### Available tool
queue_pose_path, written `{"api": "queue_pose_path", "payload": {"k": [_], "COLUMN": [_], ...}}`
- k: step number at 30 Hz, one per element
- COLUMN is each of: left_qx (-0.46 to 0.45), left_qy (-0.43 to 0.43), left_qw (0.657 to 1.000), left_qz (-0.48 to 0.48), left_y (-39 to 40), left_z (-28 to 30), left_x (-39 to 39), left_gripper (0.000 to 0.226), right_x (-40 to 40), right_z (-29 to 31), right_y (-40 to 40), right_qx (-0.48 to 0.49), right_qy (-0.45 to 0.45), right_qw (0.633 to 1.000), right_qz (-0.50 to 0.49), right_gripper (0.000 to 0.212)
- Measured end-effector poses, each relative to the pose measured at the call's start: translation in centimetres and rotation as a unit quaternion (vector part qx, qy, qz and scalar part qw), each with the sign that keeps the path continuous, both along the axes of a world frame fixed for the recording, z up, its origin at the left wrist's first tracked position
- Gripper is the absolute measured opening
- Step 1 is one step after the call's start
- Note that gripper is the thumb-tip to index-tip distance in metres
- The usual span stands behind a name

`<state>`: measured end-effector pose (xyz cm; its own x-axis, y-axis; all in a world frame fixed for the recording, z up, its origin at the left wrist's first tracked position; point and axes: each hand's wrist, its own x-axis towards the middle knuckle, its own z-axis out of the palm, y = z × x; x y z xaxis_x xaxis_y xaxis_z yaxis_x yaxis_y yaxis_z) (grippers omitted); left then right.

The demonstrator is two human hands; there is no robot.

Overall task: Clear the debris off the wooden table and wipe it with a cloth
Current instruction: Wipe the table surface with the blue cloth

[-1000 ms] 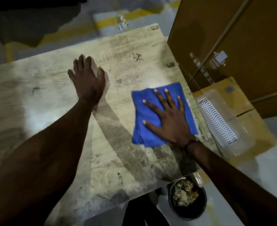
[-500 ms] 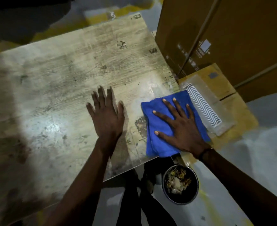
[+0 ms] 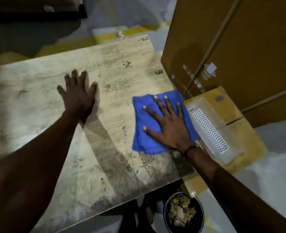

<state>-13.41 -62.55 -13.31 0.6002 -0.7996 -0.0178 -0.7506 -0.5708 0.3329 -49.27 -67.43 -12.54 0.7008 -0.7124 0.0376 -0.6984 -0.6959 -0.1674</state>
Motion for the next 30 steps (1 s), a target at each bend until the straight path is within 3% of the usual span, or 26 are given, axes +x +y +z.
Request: {"api": "queue_pose_path", "payload": {"k": [5, 14, 23, 30], "left_qx": [-0.026, -0.039, -0.03, -0.02], "left_qy": [-0.029, -0.059, -0.028, -0.019], "left_qw": [0.999, 0.997, 0.999, 0.999], "left_qz": [-0.004, 0.023, 0.033, 0.042], "left_y": [0.2, -0.2, -0.3, -0.5], "left_z": [-0.3, -0.6, 0.1, 0.3], "left_x": [-0.2, 0.4, -0.2, -0.3], "left_gripper": [0.07, 0.063, 0.064, 0.065], "right_x": [0.8, 16.3, 9.4, 16.3], "right_z": [0.3, -0.3, 0.3, -0.3], "right_y": [-0.9, -16.8, -8.2, -16.2], "right_qx": [0.014, 0.033, 0.021, 0.021], "right_qy": [0.009, -0.001, 0.01, -0.01], "right_qw": [1.0, 0.999, 0.999, 0.998], "right_qz": [-0.009, -0.017, -0.023, -0.055], "right_gripper": [0.074, 0.073, 0.073, 0.073]}}
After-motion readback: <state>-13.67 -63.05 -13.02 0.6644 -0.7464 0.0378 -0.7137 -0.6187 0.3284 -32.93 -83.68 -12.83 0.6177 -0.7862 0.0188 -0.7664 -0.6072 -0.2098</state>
